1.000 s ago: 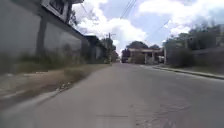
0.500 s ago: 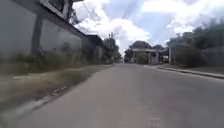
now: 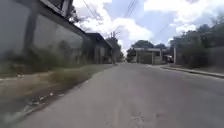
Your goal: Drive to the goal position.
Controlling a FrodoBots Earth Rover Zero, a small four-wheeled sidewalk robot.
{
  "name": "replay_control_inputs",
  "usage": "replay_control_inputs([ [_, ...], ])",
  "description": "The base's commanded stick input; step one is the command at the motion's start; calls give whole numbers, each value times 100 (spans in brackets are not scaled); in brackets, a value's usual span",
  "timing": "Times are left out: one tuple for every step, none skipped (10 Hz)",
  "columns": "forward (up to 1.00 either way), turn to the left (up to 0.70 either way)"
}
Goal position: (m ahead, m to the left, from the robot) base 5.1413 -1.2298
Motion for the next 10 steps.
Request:
replay_control_inputs([
  [100, 0],
  [100, 0],
  [100, 0],
  [100, -2],
  [100, -4],
  [100, -24],
  [100, -40],
  [100, -40],
  [100, -40],
  [100, -36],
])
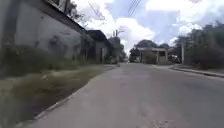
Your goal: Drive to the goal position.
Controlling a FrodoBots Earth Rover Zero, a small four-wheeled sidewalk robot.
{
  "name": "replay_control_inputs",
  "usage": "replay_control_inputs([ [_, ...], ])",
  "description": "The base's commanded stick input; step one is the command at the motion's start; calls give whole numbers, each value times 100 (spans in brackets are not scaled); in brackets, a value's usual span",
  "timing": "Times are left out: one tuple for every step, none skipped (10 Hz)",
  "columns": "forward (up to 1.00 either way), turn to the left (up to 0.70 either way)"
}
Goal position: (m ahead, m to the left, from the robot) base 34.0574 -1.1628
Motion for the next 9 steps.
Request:
replay_control_inputs([
  [100, 0],
  [100, 0],
  [100, 0],
  [100, 0],
  [100, 0],
  [100, 0],
  [100, 0],
  [100, -4],
  [100, -13],
])
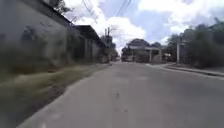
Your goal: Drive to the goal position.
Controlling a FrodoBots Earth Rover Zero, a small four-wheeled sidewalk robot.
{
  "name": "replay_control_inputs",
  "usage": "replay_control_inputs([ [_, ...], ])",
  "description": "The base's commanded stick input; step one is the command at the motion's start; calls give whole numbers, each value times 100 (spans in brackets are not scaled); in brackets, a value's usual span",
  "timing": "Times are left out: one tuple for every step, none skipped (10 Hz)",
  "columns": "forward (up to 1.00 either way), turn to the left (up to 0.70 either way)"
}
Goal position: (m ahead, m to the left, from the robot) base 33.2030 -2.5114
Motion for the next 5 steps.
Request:
replay_control_inputs([
  [100, -40],
  [100, -40],
  [100, -40],
  [100, -40],
  [100, -40],
])
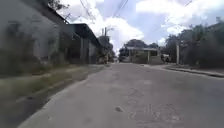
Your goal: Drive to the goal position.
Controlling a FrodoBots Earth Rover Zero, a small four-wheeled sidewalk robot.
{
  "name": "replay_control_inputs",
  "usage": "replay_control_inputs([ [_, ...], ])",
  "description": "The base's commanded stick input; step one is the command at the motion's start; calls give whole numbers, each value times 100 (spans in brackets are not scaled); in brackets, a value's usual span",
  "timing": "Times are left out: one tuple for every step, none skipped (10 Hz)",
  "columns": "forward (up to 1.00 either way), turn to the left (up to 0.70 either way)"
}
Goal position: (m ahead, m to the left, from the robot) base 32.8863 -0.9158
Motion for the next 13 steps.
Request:
replay_control_inputs([
  [100, -31],
  [100, -2],
  [100, 0],
  [100, 0],
  [100, 0],
  [100, 0],
  [100, 0],
  [100, 0],
  [100, 0],
  [100, 0],
  [100, 0],
  [100, 0],
  [100, -2],
])
